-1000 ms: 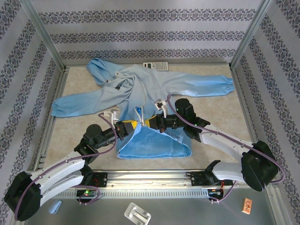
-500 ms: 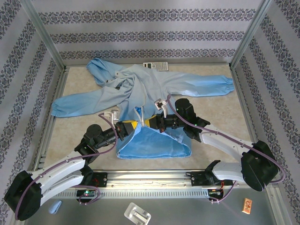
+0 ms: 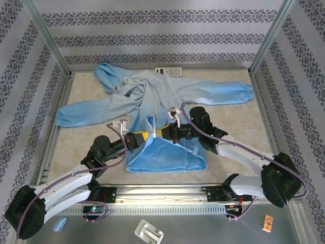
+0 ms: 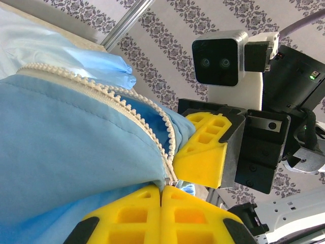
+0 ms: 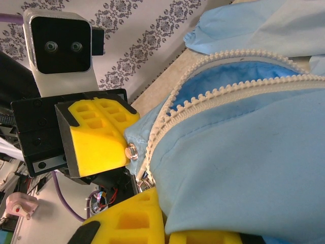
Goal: Zip up the jacket
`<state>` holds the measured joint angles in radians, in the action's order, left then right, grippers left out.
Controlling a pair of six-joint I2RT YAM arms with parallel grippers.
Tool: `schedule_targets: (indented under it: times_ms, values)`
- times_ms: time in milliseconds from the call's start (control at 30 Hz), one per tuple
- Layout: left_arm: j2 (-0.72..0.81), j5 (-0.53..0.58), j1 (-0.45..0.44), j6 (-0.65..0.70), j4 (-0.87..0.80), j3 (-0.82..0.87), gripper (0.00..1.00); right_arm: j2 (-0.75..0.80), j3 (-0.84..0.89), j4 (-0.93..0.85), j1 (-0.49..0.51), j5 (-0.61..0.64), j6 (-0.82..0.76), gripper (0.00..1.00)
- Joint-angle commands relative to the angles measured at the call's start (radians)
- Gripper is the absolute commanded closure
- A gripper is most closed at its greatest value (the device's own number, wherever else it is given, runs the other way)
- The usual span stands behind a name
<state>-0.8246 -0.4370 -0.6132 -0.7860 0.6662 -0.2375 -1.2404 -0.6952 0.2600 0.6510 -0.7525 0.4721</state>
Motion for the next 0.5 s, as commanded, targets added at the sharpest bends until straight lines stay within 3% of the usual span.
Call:
schedule_targets:
  times_ms: [0,267,467]
  values:
    - [0.018,-0.010,0.009,0.014,0.014,0.007,1.00,0.007,0.002,0.061,0.011,-0.004,0.006,1.00]
    - [0.039,0.018,0.009,0.064,-0.096,-0.017,1.00,0.000,0.001,0.062,0.012,0.003,0.018,1.00]
    - [0.044,0.031,0.009,0.081,-0.090,-0.020,1.00,-0.005,0.000,0.060,0.015,-0.010,0.020,1.00]
